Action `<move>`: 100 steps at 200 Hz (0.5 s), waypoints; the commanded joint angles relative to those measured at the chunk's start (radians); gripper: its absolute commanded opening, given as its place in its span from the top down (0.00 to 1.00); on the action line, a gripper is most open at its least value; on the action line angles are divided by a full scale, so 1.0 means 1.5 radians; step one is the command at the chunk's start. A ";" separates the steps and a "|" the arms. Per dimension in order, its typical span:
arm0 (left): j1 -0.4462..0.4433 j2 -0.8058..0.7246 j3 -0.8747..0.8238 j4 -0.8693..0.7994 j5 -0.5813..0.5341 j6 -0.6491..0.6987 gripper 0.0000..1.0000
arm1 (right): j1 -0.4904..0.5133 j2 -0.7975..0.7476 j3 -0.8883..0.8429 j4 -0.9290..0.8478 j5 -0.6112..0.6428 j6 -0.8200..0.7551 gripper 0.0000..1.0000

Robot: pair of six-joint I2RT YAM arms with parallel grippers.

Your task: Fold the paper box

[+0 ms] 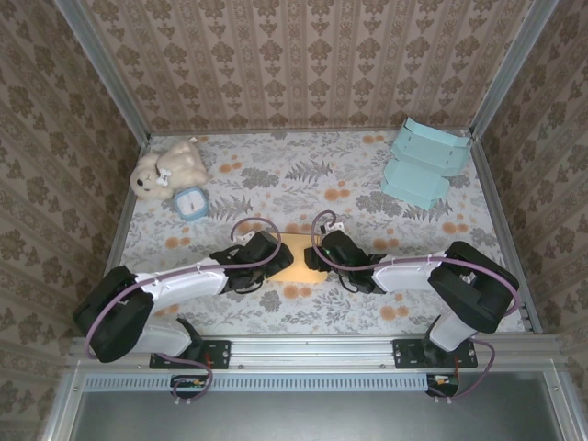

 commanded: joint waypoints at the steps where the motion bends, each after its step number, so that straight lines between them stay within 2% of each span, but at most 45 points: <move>1: 0.003 0.006 0.017 -0.017 -0.014 -0.037 0.00 | 0.005 0.015 -0.005 -0.052 -0.013 -0.001 0.36; 37: 0.004 0.004 0.038 -0.046 -0.035 -0.039 0.00 | 0.005 0.015 -0.005 -0.053 -0.012 -0.004 0.36; 77: 0.007 -0.003 0.095 -0.185 -0.082 -0.057 0.00 | 0.005 0.012 -0.006 -0.056 -0.012 -0.007 0.36; 100: 0.014 -0.007 0.118 -0.218 -0.073 -0.077 0.00 | 0.005 0.013 -0.005 -0.056 -0.010 -0.006 0.36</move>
